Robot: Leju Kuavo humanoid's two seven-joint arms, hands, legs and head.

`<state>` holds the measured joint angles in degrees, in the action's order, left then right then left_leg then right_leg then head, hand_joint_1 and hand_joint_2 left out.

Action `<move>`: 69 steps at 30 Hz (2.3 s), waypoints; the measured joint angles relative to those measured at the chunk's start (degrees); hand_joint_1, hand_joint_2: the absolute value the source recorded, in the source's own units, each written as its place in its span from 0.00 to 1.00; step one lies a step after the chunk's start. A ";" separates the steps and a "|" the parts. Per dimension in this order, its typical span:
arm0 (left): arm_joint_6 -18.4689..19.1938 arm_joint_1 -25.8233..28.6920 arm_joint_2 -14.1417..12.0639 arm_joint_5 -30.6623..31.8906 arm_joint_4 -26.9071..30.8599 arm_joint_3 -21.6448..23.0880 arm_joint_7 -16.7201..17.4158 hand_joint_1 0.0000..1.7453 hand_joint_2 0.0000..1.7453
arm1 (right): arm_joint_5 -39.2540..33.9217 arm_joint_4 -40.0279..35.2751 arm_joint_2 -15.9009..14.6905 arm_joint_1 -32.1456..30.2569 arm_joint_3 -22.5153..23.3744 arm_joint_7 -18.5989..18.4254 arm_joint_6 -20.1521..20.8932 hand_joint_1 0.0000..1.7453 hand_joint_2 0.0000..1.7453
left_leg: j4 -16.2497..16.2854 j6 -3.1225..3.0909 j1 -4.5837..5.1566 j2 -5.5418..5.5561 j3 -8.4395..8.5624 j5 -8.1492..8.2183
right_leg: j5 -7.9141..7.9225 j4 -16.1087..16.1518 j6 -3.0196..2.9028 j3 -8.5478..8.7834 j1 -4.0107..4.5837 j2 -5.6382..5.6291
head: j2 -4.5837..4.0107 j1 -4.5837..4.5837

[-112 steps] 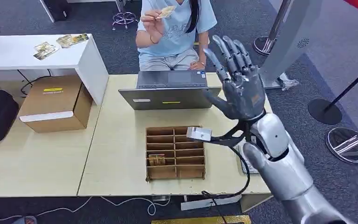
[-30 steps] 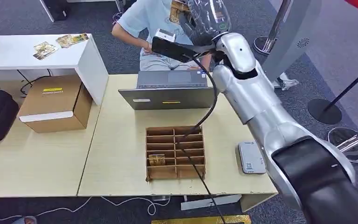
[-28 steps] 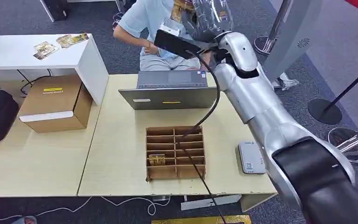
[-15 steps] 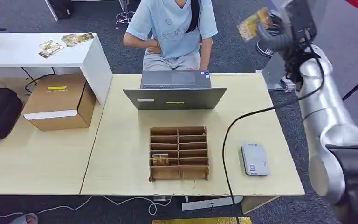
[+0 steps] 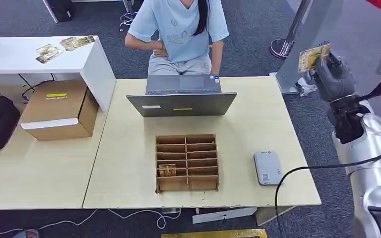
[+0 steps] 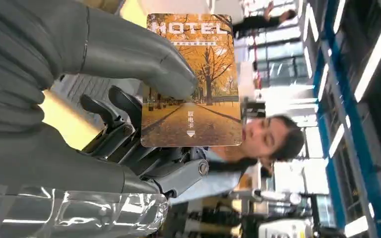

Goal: Pass the card to the sensor for recognition and then transmit it.

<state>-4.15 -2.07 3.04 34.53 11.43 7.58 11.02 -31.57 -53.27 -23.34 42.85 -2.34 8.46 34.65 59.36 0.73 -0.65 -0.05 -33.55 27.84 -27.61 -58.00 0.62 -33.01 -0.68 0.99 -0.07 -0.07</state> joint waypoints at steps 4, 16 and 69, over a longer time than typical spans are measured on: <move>0.07 -0.06 0.00 0.55 0.00 -0.35 -0.20 0.00 1.00 | -4.47 -2.83 -1.46 -3.99 -2.11 0.13 1.05 1.00 1.00 | 0.00 0.00 0.00 0.11 -0.01 -0.01 | -0.02 0.01 0.04 0.10 0.00 0.14 | 0.00 0.04; 0.09 -0.02 0.26 1.31 0.00 -1.18 -0.92 0.00 1.00 | 6.10 -13.05 -1.55 -22.33 -8.82 1.90 -6.49 1.00 1.00 | 0.00 -0.02 0.04 0.10 -0.08 0.05 | -0.04 0.05 0.06 0.08 -0.03 0.13 | 0.00 0.02; 0.04 0.22 0.70 4.11 0.00 -4.11 0.04 0.00 1.00 | 24.97 -22.82 -2.97 -38.59 2.56 -3.34 -30.97 1.00 1.00 | -0.01 -0.02 0.05 0.04 -0.07 0.06 | -0.05 0.05 0.06 0.04 -0.04 0.08 | 0.00 0.04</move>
<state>-4.11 -1.85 3.74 38.64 11.43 3.48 11.06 -6.60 -76.08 -26.32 4.26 0.22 5.11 3.67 59.35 0.70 -0.60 -0.01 -33.62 27.89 -27.65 -57.94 0.68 -32.97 -0.72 1.06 -0.07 -0.02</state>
